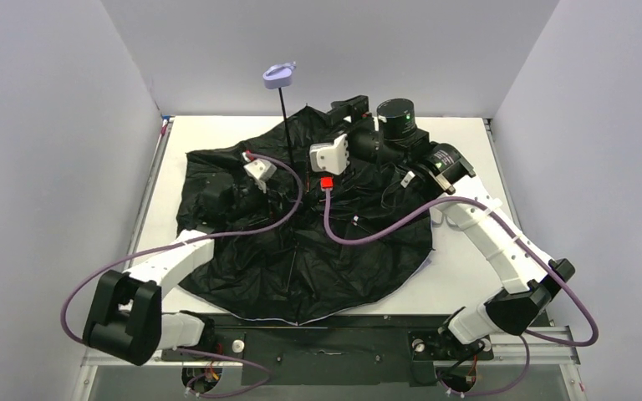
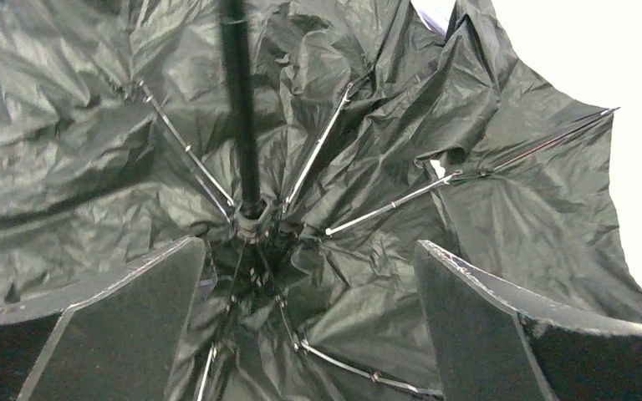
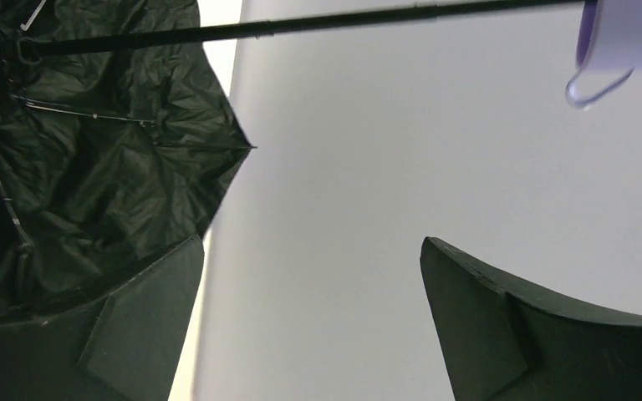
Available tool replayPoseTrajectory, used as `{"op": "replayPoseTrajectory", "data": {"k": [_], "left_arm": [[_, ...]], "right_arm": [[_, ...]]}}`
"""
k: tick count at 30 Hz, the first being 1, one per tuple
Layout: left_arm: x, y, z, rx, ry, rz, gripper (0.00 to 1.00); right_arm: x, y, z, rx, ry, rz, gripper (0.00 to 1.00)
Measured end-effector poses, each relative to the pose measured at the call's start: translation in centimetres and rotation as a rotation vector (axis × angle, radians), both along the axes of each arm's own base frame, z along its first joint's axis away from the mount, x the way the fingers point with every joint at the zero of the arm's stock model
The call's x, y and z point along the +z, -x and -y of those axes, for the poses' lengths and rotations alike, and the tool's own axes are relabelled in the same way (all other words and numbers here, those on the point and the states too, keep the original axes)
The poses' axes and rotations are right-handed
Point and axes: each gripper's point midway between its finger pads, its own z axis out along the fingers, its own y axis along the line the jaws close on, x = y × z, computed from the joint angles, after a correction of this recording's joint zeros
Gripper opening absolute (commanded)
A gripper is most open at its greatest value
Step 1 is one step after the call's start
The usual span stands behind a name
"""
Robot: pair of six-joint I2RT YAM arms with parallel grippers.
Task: Open the umbrella
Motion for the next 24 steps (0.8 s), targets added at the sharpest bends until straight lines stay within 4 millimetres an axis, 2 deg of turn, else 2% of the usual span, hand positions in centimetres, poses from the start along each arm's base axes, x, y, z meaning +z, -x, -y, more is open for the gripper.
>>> {"op": "replayPoseTrajectory", "data": {"k": [4, 9, 14, 20, 24], "left_arm": [[-0.8, -0.8, 2.4, -0.02, -0.017, 0.071, 0.7], [-1.3, -2.3, 3.2, 0.018, -0.019, 0.12, 0.51], [-2.0, -3.6, 3.2, 0.046, -0.029, 0.142, 0.42], [-4.0, -4.4, 3.2, 0.049, -0.057, 0.137, 0.29], [-4.3, -5.4, 3.0, 0.065, -0.046, 0.15, 0.22]], "right_arm": [[-0.8, -0.3, 1.1, -0.072, -0.064, -0.114, 0.97], [-2.0, -0.1, 1.8, -0.131, -0.104, -0.215, 0.96], [-2.7, 0.2, 2.1, -0.162, -0.125, -0.279, 0.96], [-3.3, 0.3, 2.5, -0.202, -0.15, -0.336, 0.96], [-3.4, 0.2, 2.7, -0.218, -0.166, -0.357, 0.95]]}}
